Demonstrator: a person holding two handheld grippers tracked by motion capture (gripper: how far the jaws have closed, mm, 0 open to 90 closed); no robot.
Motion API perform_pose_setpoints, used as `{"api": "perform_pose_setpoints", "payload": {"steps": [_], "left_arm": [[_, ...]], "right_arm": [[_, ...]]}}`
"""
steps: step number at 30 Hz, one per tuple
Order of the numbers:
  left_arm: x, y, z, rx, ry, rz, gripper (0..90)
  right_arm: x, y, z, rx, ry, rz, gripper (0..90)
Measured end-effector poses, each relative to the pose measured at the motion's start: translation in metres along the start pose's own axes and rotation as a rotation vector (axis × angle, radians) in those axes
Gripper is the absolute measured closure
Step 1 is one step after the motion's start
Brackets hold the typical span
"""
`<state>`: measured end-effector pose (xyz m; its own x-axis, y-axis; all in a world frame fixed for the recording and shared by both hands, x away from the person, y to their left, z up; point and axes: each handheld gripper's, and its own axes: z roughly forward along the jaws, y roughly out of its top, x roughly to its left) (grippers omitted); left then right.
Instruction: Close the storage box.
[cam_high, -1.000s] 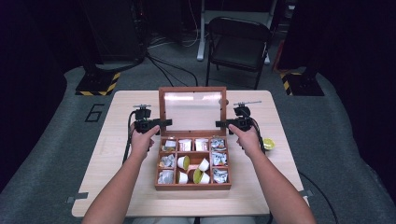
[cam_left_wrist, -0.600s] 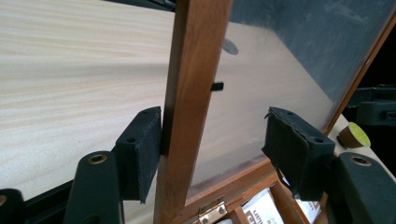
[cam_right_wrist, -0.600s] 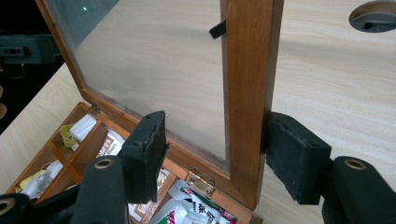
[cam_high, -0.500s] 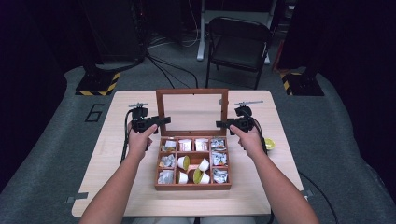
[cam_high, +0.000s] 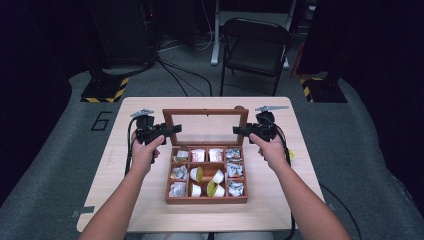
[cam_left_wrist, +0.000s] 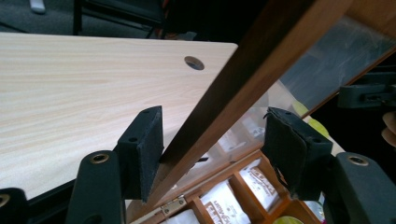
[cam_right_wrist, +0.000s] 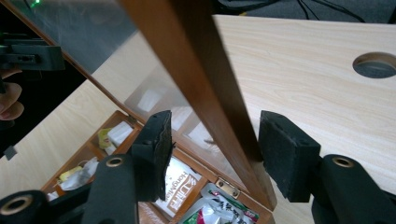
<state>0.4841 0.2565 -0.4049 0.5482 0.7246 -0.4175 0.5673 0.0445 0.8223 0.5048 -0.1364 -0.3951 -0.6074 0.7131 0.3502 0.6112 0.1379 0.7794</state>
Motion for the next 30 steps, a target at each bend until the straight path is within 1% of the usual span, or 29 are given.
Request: {"api": "perform_pose_setpoints", "payload": {"steps": [2,3,4,6,7,9,10,13,14,15,16,20,25,30], "left_arm": [[-0.002,0.001,-0.005,-0.010,-0.004,0.013,38.4],[-0.004,0.001,-0.007,-0.012,-0.008,0.014,38.4],[-0.005,0.002,-0.009,-0.013,-0.009,0.026,38.4],[-0.008,0.002,-0.012,-0.007,-0.009,0.042,38.3],[-0.009,0.001,-0.014,-0.005,-0.007,0.049,38.3],[-0.011,0.001,-0.016,0.002,-0.009,0.058,38.0],[-0.013,0.001,-0.017,0.003,-0.006,0.062,38.0],[-0.017,0.001,-0.022,0.001,-0.004,0.073,37.7],[-0.018,0.001,-0.024,-0.007,-0.004,0.080,37.6],[-0.020,0.001,-0.026,-0.010,-0.006,0.085,37.6],[-0.021,0.001,-0.027,-0.014,-0.007,0.087,37.5],[-0.025,0.000,-0.030,-0.014,-0.002,0.102,37.5],[-0.028,-0.001,-0.032,-0.005,-0.001,0.110,37.5],[-0.031,-0.002,-0.035,0.006,0.002,0.115,37.3]], "right_arm": [[0.003,0.000,-0.004,-0.010,0.008,-0.004,44.8],[0.005,0.001,-0.005,-0.012,0.010,-0.008,44.6],[0.006,0.001,-0.007,-0.011,0.006,-0.014,44.5],[0.010,0.000,-0.009,-0.005,0.004,-0.021,44.4],[0.010,-0.001,-0.010,-0.004,0.001,-0.034,44.3],[0.013,-0.002,-0.013,-0.001,0.004,-0.031,44.3],[0.013,-0.003,-0.015,-0.003,0.005,-0.037,44.4],[0.017,-0.002,-0.023,-0.018,0.012,-0.043,44.4],[0.019,-0.002,-0.027,-0.019,0.013,-0.042,44.3],[0.020,-0.001,-0.029,-0.029,0.018,-0.052,44.0],[0.022,-0.001,-0.032,-0.032,0.020,-0.052,43.6],[0.028,0.000,-0.041,-0.044,0.006,-0.087,43.3],[0.033,-0.001,-0.048,-0.057,0.007,-0.096,43.5],[0.037,0.000,-0.051,-0.066,0.004,-0.112,44.0]]}}
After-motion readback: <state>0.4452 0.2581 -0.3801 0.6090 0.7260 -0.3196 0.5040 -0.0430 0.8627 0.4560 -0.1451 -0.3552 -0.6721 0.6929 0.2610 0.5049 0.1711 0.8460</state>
